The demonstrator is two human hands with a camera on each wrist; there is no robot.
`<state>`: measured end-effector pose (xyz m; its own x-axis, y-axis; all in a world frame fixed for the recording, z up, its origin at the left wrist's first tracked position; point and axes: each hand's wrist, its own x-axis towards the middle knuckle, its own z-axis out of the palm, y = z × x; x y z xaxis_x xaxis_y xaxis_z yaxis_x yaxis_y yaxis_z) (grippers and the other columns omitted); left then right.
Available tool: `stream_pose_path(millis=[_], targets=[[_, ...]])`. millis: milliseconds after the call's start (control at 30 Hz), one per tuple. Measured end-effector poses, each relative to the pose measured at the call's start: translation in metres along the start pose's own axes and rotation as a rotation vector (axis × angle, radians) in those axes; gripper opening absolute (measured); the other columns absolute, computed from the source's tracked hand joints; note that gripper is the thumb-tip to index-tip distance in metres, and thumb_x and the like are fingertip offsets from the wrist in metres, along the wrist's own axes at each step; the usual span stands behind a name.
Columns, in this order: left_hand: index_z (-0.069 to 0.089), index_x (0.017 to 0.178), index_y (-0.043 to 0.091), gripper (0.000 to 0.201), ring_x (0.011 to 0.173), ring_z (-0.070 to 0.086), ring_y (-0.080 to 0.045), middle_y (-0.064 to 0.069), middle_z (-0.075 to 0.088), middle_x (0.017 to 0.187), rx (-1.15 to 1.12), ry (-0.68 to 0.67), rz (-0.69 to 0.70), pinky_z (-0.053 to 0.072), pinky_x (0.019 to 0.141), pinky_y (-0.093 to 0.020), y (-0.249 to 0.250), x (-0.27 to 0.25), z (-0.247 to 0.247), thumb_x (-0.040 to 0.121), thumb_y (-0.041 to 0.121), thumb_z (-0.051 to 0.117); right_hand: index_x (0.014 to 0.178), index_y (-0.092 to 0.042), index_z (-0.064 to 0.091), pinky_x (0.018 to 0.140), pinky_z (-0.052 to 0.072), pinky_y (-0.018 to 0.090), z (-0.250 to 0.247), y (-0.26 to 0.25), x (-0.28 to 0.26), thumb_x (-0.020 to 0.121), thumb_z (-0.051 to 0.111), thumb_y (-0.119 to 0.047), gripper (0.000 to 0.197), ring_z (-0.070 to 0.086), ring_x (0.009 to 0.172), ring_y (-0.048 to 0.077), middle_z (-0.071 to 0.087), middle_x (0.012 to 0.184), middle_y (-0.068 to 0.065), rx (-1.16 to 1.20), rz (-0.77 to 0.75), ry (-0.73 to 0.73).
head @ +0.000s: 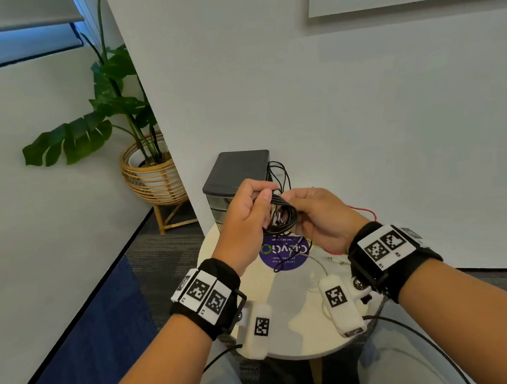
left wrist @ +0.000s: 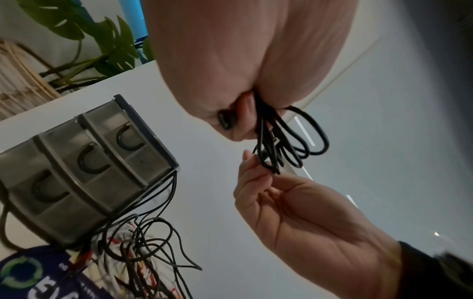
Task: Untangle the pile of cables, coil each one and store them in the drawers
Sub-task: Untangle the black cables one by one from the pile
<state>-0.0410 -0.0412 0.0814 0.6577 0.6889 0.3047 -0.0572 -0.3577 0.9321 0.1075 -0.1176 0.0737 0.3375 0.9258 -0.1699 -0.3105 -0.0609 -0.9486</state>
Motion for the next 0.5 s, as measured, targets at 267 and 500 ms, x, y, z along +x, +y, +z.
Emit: stream_pose_path(millis=[267,500], targets=[[0.061,0.114,0.022,0.018,0.063,0.049,-0.004,0.015,0.058,0.074,0.116,0.031,0.085,0.044,0.061,-0.023,-0.004,0.006,-0.007,0.109,0.019,0.044,0.1,-0.015,0.068,0.078,0.042,0.032,0.012,-0.01,-0.011,0.097,0.061,-0.018,0.008,0.059,0.092,0.018,0.066,0.093,0.003,-0.092,0.009,-0.215],[0.062,0.115,0.017,0.019,0.066,0.053,0.005,0.021,0.055,0.072,0.273,0.095,0.12,0.039,0.063,-0.014,-0.005,0.015,-0.021,0.108,0.019,0.045,0.112,-0.009,0.072,0.082,0.061,0.038,-0.001,-0.028,-0.01,0.094,0.068,-0.004,0.019,0.069,0.073,0.017,0.075,0.084,0.006,-0.706,-0.004,-0.22]])
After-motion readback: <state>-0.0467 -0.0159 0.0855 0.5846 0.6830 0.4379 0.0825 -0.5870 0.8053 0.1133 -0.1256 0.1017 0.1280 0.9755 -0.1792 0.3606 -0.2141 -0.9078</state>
